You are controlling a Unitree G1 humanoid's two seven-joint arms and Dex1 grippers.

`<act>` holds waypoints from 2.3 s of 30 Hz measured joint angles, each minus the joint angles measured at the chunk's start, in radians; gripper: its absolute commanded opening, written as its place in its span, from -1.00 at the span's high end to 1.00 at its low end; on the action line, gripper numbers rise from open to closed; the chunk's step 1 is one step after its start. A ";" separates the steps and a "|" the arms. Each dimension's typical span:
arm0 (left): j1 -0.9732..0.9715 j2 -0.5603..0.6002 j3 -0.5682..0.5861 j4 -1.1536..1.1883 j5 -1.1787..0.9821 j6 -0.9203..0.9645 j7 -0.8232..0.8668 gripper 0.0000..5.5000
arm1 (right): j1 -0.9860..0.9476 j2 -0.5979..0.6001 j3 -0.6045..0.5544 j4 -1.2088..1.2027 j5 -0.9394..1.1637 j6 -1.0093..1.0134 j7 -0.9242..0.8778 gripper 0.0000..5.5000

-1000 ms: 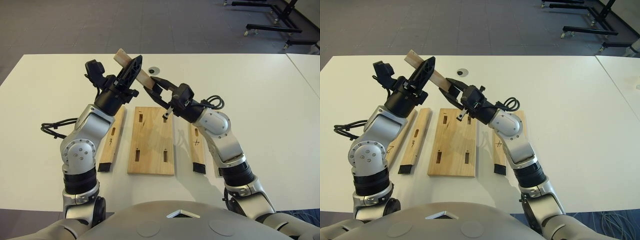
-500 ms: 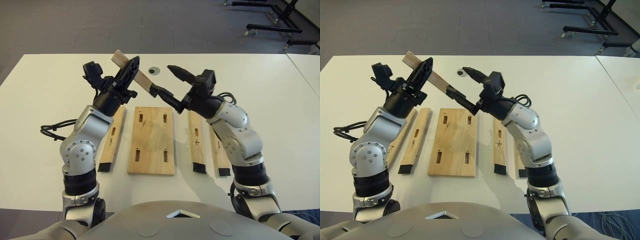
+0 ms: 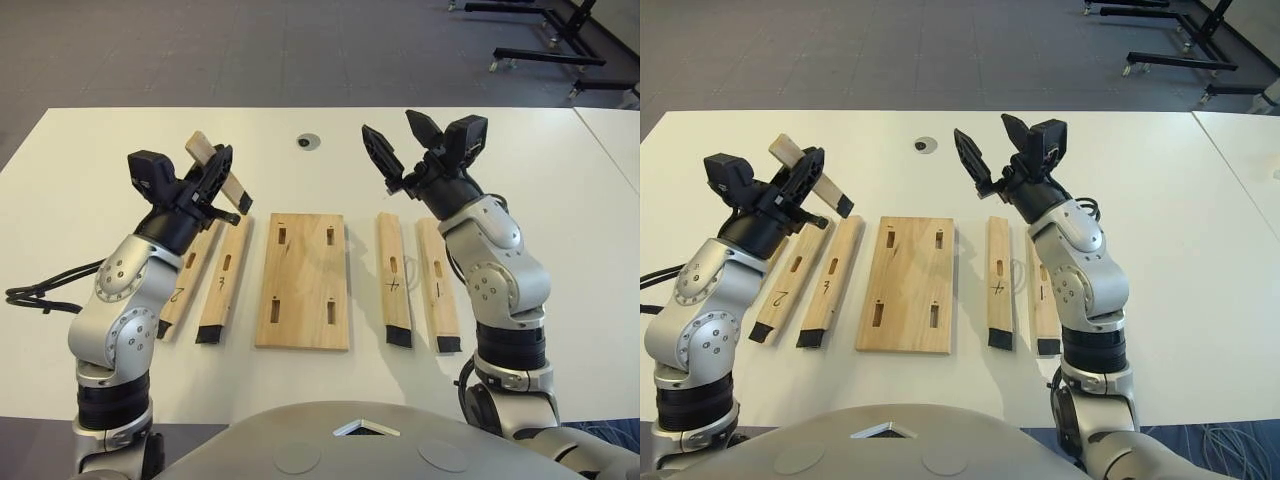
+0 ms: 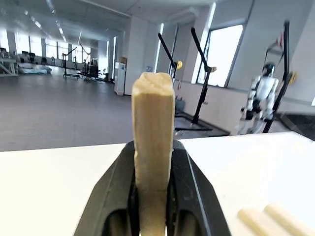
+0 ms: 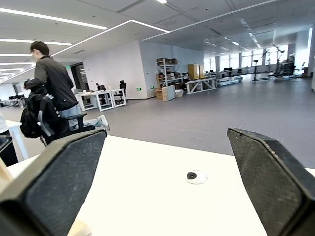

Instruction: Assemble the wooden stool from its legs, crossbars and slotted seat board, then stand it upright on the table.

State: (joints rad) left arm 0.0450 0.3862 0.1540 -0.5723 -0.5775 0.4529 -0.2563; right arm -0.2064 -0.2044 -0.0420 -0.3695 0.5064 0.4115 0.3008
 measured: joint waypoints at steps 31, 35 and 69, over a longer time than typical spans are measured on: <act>0.276 -0.094 0.077 0.239 0.276 -0.388 -0.067 0.86 | 0.078 0.064 0.072 -0.019 -0.118 -0.072 -0.052 -0.64; 0.248 -0.094 0.077 0.254 0.281 -0.392 -0.069 0.86 | 0.077 0.064 0.075 -0.016 -0.118 -0.072 -0.048 -0.64; 0.263 -0.084 0.085 0.259 0.281 -0.388 -0.088 0.86 | 0.077 0.065 0.061 -0.016 -0.109 -0.062 -0.038 -0.64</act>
State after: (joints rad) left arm 0.3083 0.3018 0.2387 -0.3135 -0.2961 0.0645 -0.3447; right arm -0.1296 -0.1390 0.0194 -0.3853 0.3977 0.3492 0.2625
